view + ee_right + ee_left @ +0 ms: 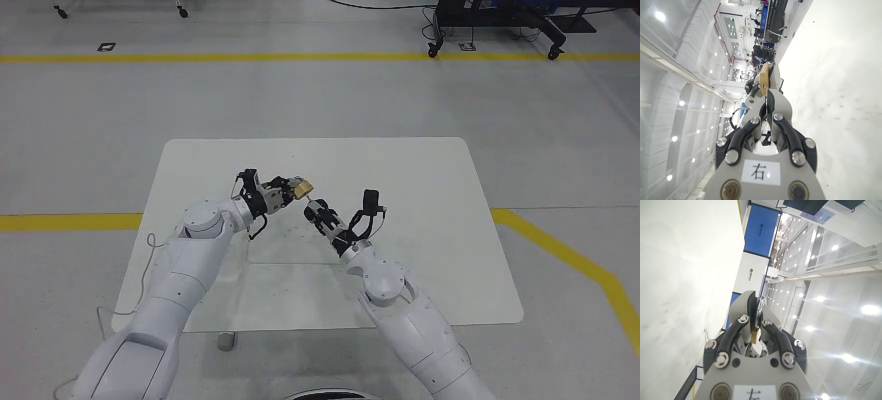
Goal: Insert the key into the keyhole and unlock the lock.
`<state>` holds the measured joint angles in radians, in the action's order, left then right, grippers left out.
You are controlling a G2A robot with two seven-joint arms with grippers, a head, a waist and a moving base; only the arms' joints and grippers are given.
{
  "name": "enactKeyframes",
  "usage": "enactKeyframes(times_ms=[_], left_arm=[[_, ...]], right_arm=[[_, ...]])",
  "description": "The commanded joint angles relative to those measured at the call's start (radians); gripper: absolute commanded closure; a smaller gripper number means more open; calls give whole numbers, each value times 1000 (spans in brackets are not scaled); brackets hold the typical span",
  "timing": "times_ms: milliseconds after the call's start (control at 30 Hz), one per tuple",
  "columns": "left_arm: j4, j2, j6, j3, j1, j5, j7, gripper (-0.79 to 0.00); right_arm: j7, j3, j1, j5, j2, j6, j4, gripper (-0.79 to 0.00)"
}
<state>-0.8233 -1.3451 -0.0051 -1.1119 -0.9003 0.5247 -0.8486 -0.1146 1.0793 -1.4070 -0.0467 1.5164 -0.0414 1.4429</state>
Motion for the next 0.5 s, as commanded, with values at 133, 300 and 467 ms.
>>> enactKeyframes(times_ms=[133,300,467], left_arm=[[-6,1,-12,6,-3,-31,10,0],[-11,2,-21,5,-5,-36,12,0],[-16,3,-31,6,-7,-52,10,0]], right_arm=[[-8,-3,-6,-2,-2,-2,5,0],[-19,-1,-15,-1,-5,0,16,0],[-11,-4,-6,4,-4,13,10,0]])
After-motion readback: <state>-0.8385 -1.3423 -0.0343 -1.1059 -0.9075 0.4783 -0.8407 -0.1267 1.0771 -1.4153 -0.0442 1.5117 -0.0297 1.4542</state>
